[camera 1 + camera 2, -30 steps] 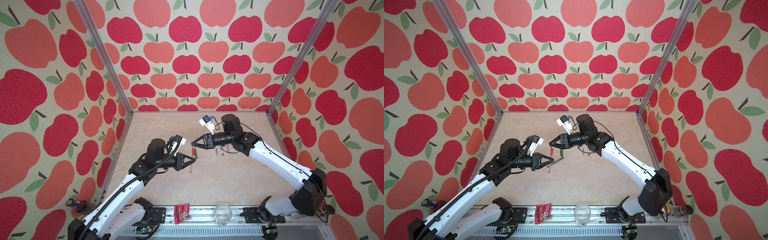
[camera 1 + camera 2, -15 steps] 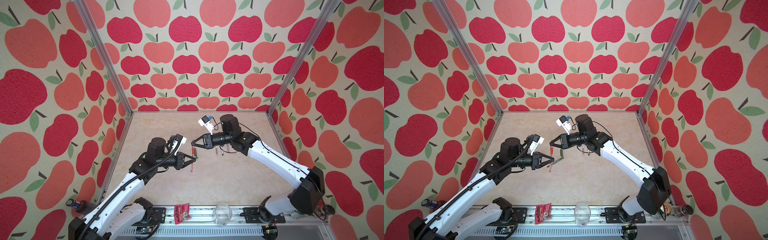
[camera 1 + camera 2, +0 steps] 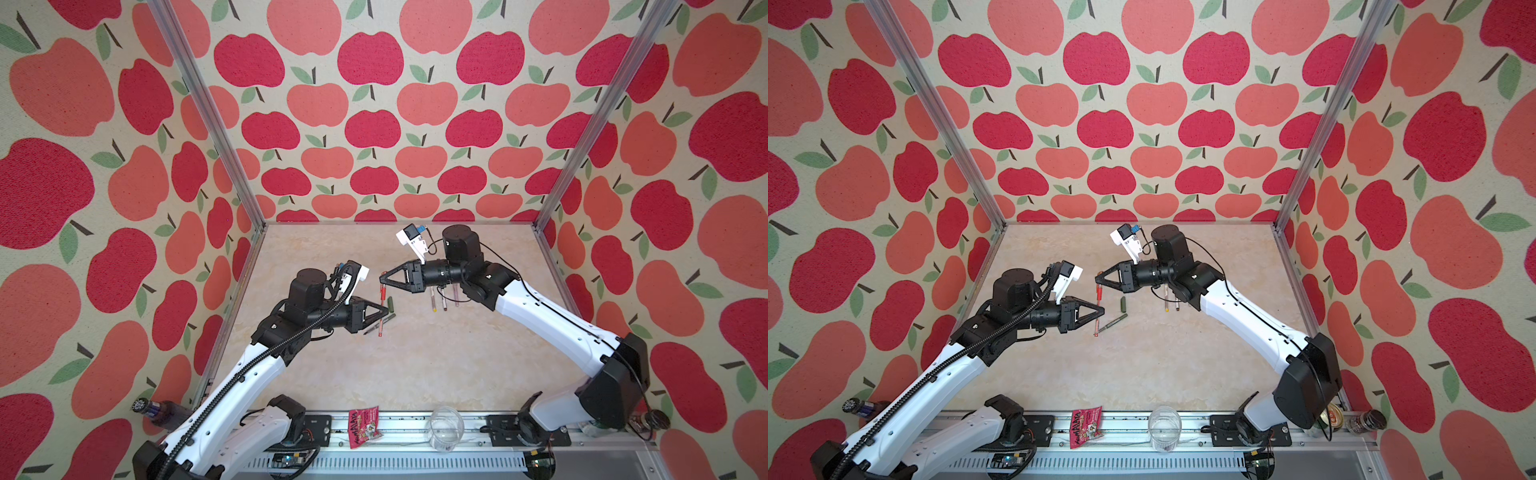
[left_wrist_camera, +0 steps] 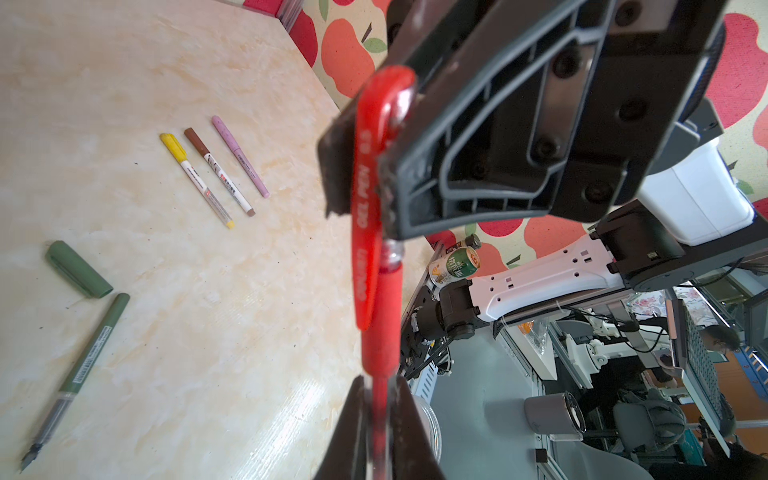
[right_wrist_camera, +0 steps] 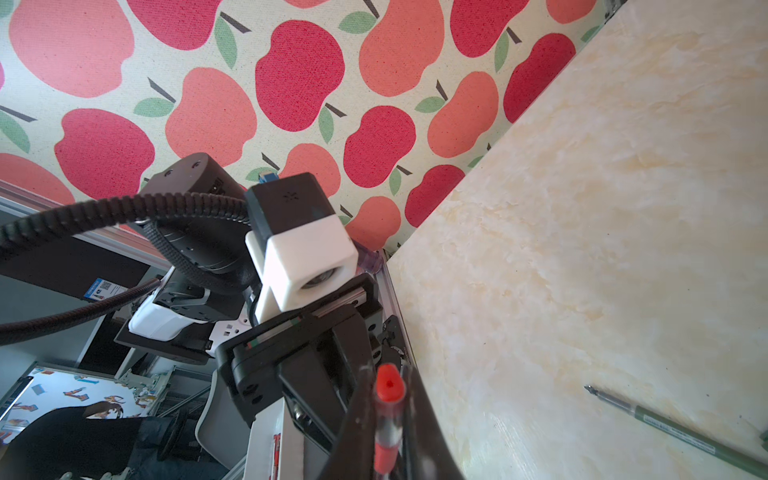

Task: Insert the pens into the pen caps
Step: 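Grasp the red cap again with the right gripper and press it down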

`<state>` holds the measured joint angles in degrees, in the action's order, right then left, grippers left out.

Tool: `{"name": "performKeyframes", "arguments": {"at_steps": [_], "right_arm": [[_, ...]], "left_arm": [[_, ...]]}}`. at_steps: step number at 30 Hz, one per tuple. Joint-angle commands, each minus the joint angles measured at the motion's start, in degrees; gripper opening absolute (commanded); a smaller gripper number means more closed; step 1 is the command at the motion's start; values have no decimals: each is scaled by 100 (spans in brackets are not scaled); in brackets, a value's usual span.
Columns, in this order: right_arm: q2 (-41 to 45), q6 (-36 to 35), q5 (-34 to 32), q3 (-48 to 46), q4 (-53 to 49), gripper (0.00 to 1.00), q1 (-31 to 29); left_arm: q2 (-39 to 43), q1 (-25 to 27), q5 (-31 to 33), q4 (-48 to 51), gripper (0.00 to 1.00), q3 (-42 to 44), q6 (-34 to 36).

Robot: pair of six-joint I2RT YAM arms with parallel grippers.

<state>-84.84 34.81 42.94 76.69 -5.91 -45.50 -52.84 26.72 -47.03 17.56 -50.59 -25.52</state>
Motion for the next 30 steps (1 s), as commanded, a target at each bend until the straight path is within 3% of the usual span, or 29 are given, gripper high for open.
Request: {"name": "performKeyframes", "arguments": {"at_steps": [1,9,21,30], "right_arm": [[-228,-53,364,-131,-772,3,-291],[-321,-49,356,-144,-774,2,-389],[-550,54,376,-237,-634,0,-469],[-622,218,408,-508,-415,0,-622]], "left_arm": [[104,-332,272,-1264,8,-698,91],[-358,-611,-253,-1430,9,-1318,120],[-556,-797,-236,-1671,8,-1686,187],[-809,-1222,-410,-2049,8,-1943,18]]}}
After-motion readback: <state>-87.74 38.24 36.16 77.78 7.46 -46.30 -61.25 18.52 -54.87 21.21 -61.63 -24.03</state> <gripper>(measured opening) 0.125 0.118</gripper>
